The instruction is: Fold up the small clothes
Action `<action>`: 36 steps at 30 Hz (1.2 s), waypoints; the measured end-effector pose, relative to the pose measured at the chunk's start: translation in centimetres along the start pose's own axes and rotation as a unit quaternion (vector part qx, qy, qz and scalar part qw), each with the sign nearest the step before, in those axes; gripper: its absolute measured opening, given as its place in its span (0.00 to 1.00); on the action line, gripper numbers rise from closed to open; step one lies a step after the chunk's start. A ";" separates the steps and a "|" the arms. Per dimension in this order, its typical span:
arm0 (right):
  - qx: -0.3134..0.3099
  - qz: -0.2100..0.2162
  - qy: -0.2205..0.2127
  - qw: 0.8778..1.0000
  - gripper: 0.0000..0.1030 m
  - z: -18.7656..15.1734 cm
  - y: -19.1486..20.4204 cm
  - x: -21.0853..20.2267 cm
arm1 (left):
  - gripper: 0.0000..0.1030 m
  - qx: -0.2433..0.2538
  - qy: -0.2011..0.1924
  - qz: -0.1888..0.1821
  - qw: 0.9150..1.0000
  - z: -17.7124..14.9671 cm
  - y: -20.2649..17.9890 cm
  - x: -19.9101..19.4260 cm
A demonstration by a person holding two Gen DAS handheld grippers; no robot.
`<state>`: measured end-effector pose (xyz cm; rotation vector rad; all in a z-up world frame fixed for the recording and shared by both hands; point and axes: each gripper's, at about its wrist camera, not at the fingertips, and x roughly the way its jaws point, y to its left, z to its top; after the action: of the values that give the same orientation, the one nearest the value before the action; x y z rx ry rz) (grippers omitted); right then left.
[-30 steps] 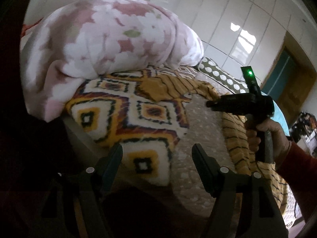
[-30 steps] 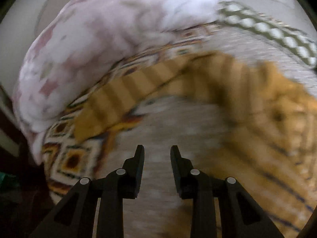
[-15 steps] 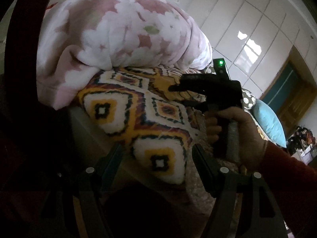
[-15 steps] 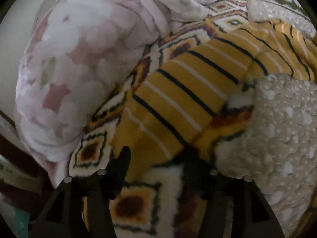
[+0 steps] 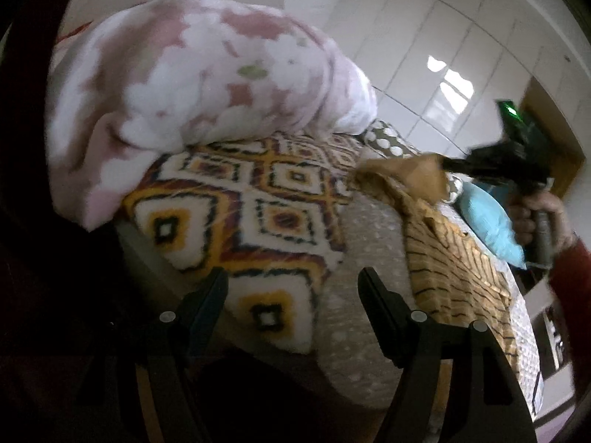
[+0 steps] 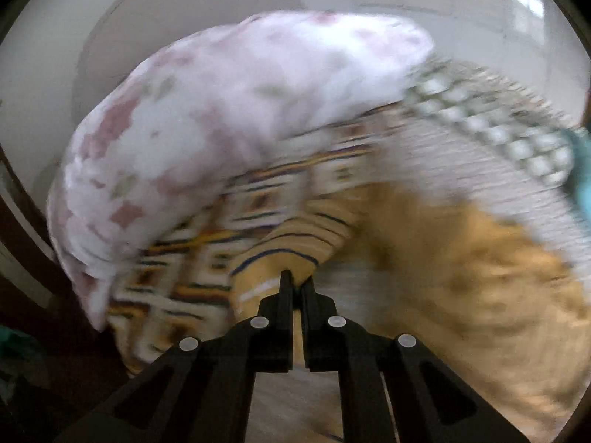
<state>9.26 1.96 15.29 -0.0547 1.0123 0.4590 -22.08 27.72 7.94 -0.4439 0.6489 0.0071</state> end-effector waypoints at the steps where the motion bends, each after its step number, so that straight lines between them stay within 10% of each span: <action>1: 0.000 -0.020 0.004 1.000 0.04 -0.2 -2.4 -1.5 | 0.70 0.007 0.000 -0.001 1.000 0.0 -0.5 0.0; 6: 0.069 -0.151 0.058 0.984 0.04 -4.0 -17.2 -5.9 | 0.73 0.046 0.004 -0.007 0.999 0.3 -3.8 0.8; 11: 0.140 -0.337 0.101 0.925 0.12 -9.6 -28.6 -5.7 | 0.73 0.075 0.017 -0.021 0.997 0.4 -7.6 1.6; 15: 0.244 -0.250 0.027 0.936 0.25 -12.9 -32.8 -9.2 | 0.78 0.103 0.029 -0.019 0.994 0.2 -10.3 2.5; 28: 0.228 -0.096 -0.053 0.967 0.25 -18.4 -28.4 -10.2 | 0.78 0.165 0.106 -0.087 0.977 4.4 -22.0 16.9; 36: 0.216 -0.125 -0.052 0.967 0.39 -18.4 -28.9 -8.1 | 0.78 0.247 0.120 -0.032 0.961 7.2 -27.2 28.6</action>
<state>2.31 -31.66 7.38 0.2286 0.9679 0.0041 8.90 2.22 7.10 0.0199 0.8443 -0.2700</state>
